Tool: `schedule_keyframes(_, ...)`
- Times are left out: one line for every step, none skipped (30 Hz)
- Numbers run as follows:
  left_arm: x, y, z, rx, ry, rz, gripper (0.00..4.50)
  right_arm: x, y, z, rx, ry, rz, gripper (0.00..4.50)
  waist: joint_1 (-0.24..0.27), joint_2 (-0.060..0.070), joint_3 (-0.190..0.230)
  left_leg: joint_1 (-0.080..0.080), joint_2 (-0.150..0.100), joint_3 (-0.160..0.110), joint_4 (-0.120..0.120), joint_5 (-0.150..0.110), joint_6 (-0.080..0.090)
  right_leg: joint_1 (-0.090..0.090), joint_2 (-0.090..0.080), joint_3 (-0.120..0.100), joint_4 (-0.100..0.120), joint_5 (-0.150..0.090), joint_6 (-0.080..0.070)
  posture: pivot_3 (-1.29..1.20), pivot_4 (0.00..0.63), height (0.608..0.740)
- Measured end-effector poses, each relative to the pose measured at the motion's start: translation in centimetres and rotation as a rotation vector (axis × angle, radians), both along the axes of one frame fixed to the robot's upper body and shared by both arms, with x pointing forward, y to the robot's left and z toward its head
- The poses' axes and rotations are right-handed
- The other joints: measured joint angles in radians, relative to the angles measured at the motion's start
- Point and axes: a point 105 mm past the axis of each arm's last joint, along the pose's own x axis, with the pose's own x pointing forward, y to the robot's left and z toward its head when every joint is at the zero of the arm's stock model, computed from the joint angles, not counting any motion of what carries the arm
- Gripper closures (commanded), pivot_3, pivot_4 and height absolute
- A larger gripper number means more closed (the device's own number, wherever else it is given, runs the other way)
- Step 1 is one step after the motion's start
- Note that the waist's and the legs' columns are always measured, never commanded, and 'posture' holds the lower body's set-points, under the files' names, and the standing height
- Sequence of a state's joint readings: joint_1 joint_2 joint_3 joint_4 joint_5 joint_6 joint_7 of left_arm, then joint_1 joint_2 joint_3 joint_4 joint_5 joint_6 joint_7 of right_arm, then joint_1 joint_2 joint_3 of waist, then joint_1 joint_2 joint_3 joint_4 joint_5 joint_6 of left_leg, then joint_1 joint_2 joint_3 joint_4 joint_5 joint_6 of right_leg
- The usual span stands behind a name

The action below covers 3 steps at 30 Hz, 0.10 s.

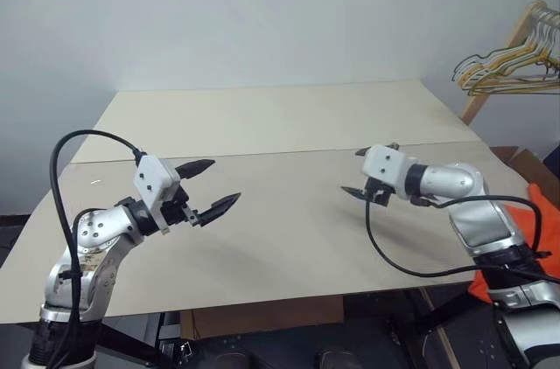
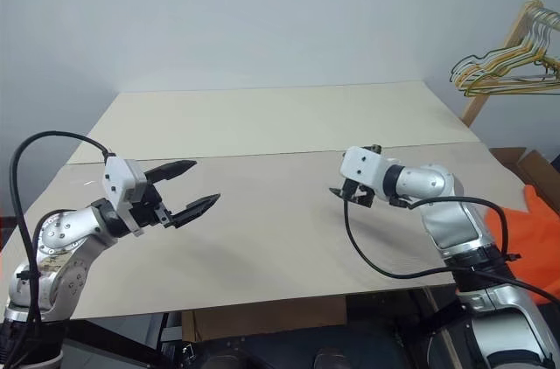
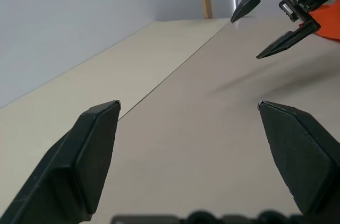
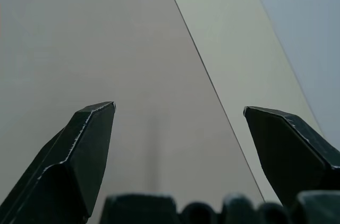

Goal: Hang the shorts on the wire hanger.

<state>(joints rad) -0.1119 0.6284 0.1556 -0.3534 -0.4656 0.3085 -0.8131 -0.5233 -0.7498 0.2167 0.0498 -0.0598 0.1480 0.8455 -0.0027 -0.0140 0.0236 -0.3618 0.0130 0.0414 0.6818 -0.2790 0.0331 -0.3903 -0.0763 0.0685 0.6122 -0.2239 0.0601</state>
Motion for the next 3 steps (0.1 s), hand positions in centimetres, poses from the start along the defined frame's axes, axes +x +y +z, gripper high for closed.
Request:
schedule_keyframes(0.0,-0.02,-0.03,0.002,0.001,-0.001,0.0,-0.02,-0.08,-0.14,-0.005,0.003,-0.002,0.01,0.0,0.0,0.0,0.0,0.0,0.0,0.0,0.0,0.0,0.0,0.0,0.0,0.0,0.0,0.0,0.07,0.0,0.74)
schedule_keyframes(-0.01,-0.06,-0.06,0.003,0.002,-0.002,0.0,-0.07,-0.13,-0.3,-0.009,0.006,-0.002,0.01,0.0,0.0,0.0,0.0,0.0,0.0,0.0,0.0,0.0,0.0,0.0,0.0,0.0,0.0,0.0,0.07,0.0,0.74)
schedule_keyframes(-0.01,-0.07,-0.09,0.004,0.003,-0.002,0.0,-0.11,-0.15,-0.39,-0.012,0.006,-0.001,0.01,0.001,0.0,0.0,0.0,0.0,0.0,0.0,0.0,0.0,0.0,0.0,0.0,0.0,0.0,0.0,0.07,0.0,0.74)
